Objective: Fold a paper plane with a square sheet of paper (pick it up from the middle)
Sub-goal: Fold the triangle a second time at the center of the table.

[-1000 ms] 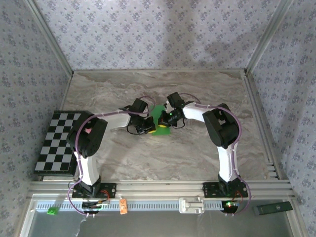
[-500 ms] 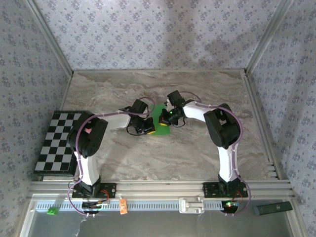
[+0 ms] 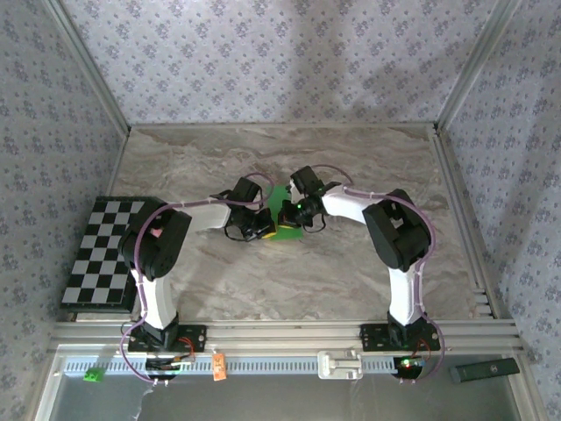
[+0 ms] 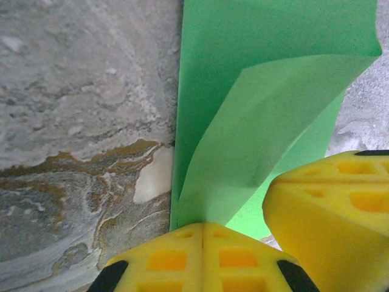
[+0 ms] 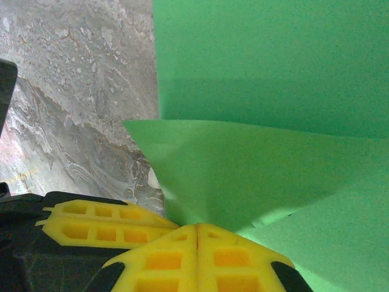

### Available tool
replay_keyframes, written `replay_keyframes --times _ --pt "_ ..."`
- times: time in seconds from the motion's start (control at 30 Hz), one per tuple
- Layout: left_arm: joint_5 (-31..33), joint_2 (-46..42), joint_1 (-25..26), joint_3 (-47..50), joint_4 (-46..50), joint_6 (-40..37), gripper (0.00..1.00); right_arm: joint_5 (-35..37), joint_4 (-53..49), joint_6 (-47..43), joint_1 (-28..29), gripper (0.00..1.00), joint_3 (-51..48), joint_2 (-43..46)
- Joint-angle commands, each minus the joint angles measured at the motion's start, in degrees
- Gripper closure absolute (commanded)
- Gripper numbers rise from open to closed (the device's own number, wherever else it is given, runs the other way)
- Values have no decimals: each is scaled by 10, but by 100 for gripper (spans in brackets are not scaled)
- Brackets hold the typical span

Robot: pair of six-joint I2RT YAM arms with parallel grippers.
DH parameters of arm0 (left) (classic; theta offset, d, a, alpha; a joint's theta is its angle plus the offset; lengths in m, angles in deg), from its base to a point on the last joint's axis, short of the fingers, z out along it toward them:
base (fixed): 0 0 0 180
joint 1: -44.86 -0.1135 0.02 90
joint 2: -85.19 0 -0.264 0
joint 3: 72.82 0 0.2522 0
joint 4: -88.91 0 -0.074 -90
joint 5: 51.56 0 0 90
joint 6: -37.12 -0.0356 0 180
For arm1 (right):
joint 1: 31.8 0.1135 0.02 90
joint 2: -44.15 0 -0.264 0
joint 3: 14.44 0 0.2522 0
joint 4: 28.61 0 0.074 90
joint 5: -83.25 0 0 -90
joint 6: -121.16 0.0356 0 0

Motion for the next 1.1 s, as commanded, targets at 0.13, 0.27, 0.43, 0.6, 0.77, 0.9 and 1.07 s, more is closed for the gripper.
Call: replay_keyframes --times 0.13,0.27,0.43,0.6,0.77,0.9,1.07 --pt "19 10 -2 25 15 11 100 -16 -10 -14 -2 98 10 -30" --pt "18 9 -2 28 13 11 100 -21 -8 -14 -2 98 13 -39" --pt "17 7 -2 27 14 9 100 -25 3 -8 -7 98 8 -33" --pt "17 8 -2 27 15 8 100 -38 35 -4 -11 98 -6 -7" --pt "18 7 -2 26 15 7 100 -41 27 -3 -12 98 3 -26" --pt "19 7 -3 29 16 6 100 -21 14 0 -13 98 3 -45" --pt "17 2 -4 29 20 4 100 -2 3 -2 -18 99 1 -68"
